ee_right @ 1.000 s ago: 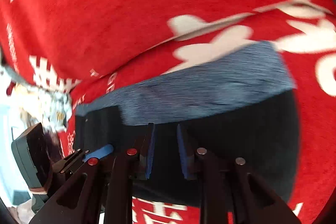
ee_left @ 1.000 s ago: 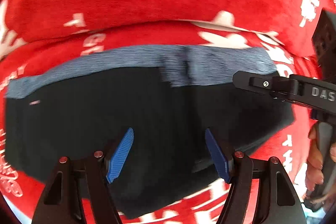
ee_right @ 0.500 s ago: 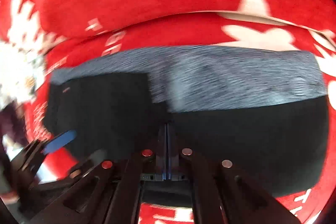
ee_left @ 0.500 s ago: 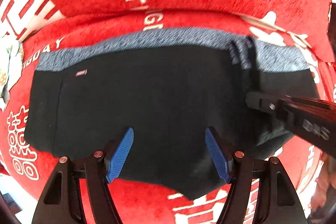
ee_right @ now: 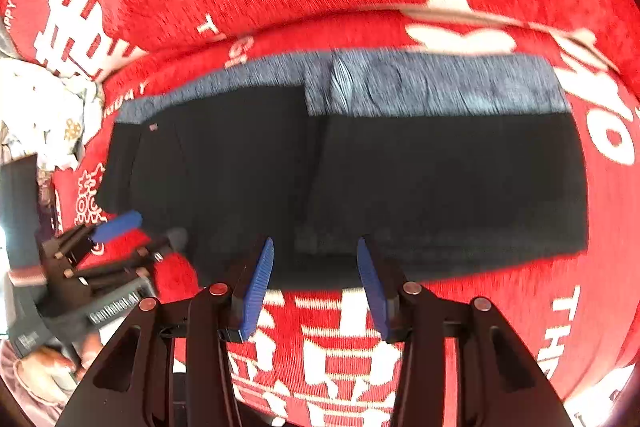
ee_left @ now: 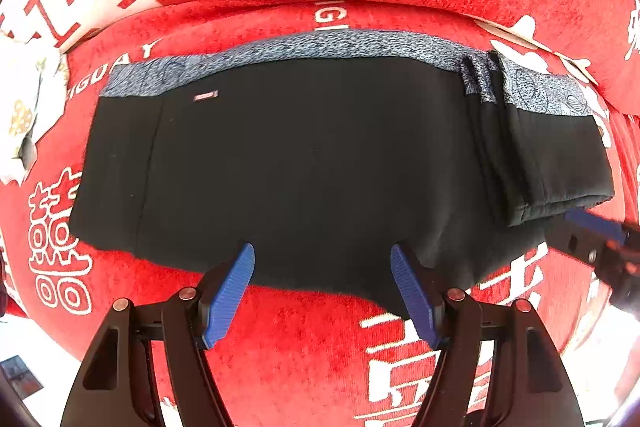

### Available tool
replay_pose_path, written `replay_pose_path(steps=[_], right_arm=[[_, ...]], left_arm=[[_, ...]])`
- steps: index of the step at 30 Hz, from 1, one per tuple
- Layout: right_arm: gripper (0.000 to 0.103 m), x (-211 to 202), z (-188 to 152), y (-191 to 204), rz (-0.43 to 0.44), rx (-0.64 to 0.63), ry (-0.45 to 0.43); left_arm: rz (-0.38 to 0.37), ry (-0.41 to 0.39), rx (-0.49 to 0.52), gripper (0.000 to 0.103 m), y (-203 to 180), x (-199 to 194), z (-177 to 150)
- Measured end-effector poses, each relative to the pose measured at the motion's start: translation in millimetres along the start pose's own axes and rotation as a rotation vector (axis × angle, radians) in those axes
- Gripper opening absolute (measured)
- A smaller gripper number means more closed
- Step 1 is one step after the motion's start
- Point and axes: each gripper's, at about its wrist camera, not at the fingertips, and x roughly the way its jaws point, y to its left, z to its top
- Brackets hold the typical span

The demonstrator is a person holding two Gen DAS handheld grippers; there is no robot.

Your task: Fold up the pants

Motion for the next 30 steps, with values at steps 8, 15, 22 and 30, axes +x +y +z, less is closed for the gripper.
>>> replay_pose_path(steps=[8, 15, 22, 30], right_arm=[[0.060, 5.3, -23.2, 11.7, 0.011, 0.028, 0.037], [0.072, 15.4, -27.9, 39.3, 0.023, -0.025, 0.070], [0.083, 23.6, -21.9, 65.7, -0.031, -0.104, 0.061], [0.103, 36.8, -6.9, 88.0, -0.091, -0.177, 0.060]], left_arm=[[0.015, 0.015, -0.067, 0.081, 16.9, 2.4, -12.4], [-0.021, 0.016, -0.165, 0.097, 45.7, 1.3, -29.5], [-0.014, 0.055, -0.249, 0.097, 84.8, 10.1, -44.1], [-0.009, 0.059, -0.327, 0.097, 125.4, 13.8, -45.7]])
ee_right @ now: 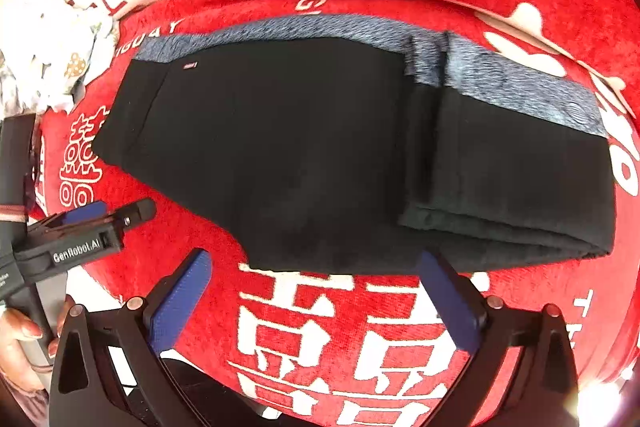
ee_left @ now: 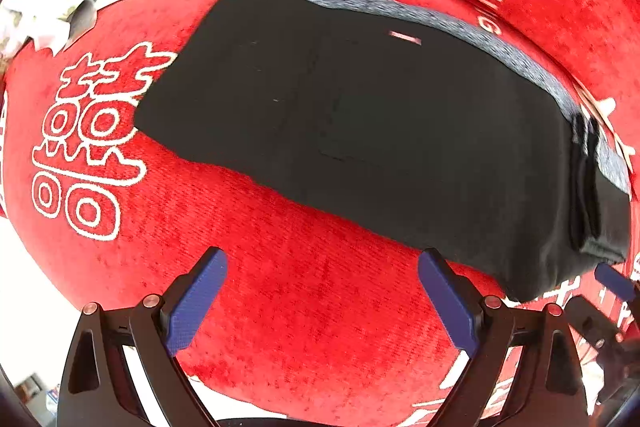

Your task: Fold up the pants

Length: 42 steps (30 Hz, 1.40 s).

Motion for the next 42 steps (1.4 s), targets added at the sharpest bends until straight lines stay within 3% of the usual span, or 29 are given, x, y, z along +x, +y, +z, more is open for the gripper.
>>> replay_pose_path(steps=[18, 20, 24, 27, 32, 42], right_arm=[[0.103, 19.7, 10.4, 4.1, -0.029, 0.019, 0.085], [0.103, 21.8, 11.3, 5.1, -0.028, 0.021, 0.088], [0.103, 22.6, 12.1, 7.2, -0.029, 0.017, 0.082], [0.103, 23.1, 16.3, 8.2, -0.032, 0.018, 0.070], [0.103, 31.8, 26.6, 5.4, -0.008, 0.038, 0.067], [0.103, 57.1, 32.3, 2.4, 0.049, 0.039, 0.050]], left_arm=[[-0.048, 0.024, -0.087, 0.097, 63.1, -2.6, 25.1], [-0.087, 0.018, -0.117, 0.097, 75.6, -4.1, 26.6], [-0.257, 0.003, -0.195, 0.097, 100.7, -9.8, 31.9], [-0.334, -0.017, -0.209, 0.097, 110.4, -12.1, 39.6], [-0.451, 0.009, -0.240, 0.097, 124.5, 12.2, 44.6], [-0.526, -0.014, -0.317, 0.097, 106.9, 36.0, 46.8]])
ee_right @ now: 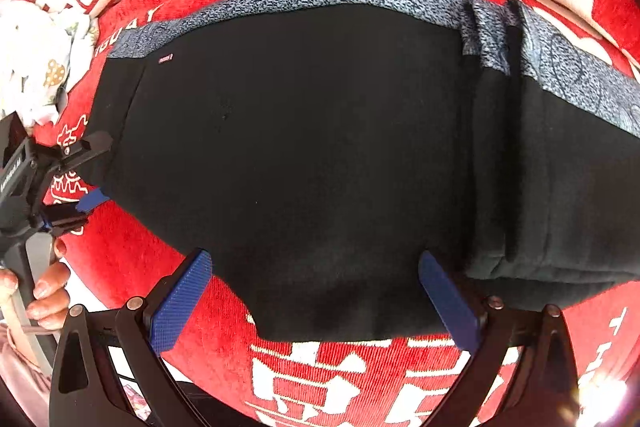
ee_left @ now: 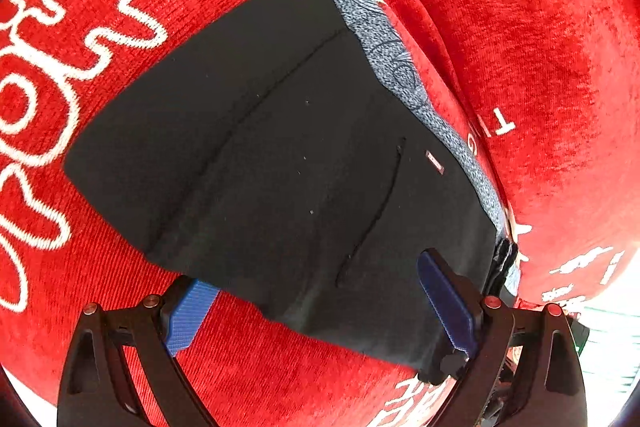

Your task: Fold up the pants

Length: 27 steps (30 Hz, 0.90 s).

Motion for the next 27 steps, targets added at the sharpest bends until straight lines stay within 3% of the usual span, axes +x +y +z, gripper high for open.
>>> replay_pose_path(steps=[4, 9, 12, 14, 17, 24, 27], right_arm=[[0.103, -0.5, -3.9, 1.3, -0.010, -0.024, -0.007], [0.103, -2.3, -3.1, -2.0, 0.002, -0.014, 0.003], [0.103, -7.0, -2.9, -4.5, 0.008, -0.014, 0.002], [0.103, -15.5, -1.9, -6.4, 0.024, -0.003, -0.009], [0.103, -38.9, 9.9, -5.2, 0.047, -0.009, -0.062], [0.103, -84.7, 76.7, 20.6, 0.172, -0.094, -0.109], [0.103, -90.0, 108.8, 56.7, 0.265, -0.180, -0.051]], left_arm=[[0.032, -0.037, 0.000, 0.095, -6.9, -2.7, -0.3], [0.099, -0.142, 0.168, 0.093, -40.4, -21.1, -11.5], [0.150, -0.132, 0.171, 0.090, -38.0, -9.7, -9.5], [0.202, -0.122, 0.138, 0.058, -30.8, -1.0, -5.6], [0.270, -0.133, 0.164, 0.038, -32.1, -2.4, -4.4], [0.708, -0.321, 0.756, 0.034, -115.9, 16.3, -59.5], [0.814, -0.352, 0.913, 0.034, -122.9, 29.2, -77.9]])
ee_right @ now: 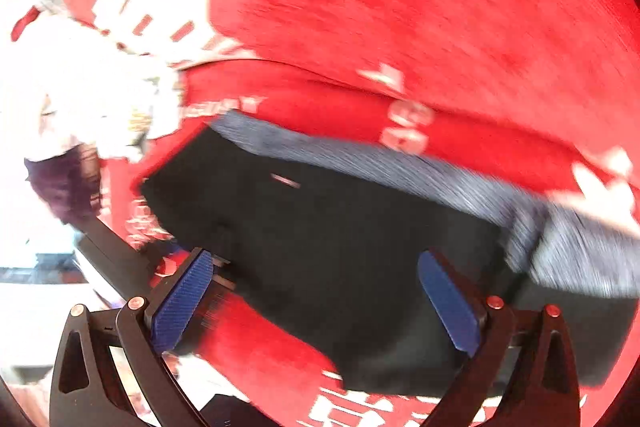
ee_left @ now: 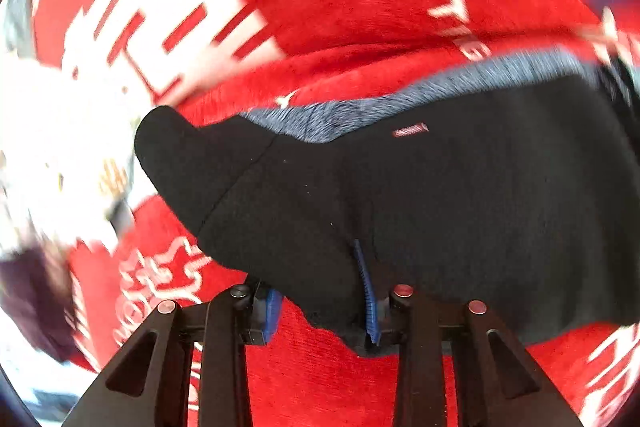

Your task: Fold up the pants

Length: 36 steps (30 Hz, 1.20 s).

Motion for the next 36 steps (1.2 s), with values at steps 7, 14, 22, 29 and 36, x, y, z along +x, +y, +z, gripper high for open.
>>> replay_pose_path(steps=[7, 14, 22, 29, 36], right_arm=[[0.103, 70.9, 53.1, 85.4, 0.106, -0.187, 0.243], [0.035, 138.5, 56.4, 107.9, 0.070, -0.185, 0.430], [0.021, 65.4, 48.6, 78.3, 0.221, -0.135, 0.247], [0.022, -49.8, 7.9, 28.7, 0.385, -0.066, 0.024], [0.022, -149.2, -59.6, -67.8, 0.407, 0.082, -0.197]], left_arm=[[0.045, -0.034, 0.068, 0.034, -4.8, -3.5, -4.5], [0.043, -0.041, 0.059, 0.034, -5.4, -4.5, -5.7], [0.026, -0.155, 0.061, 0.034, -10.9, -66.3, 11.6], [-0.043, -0.283, 0.057, 0.034, -38.4, -149.5, 43.3], [-0.153, -0.400, 0.189, 0.034, -130.8, -210.1, 74.5]])
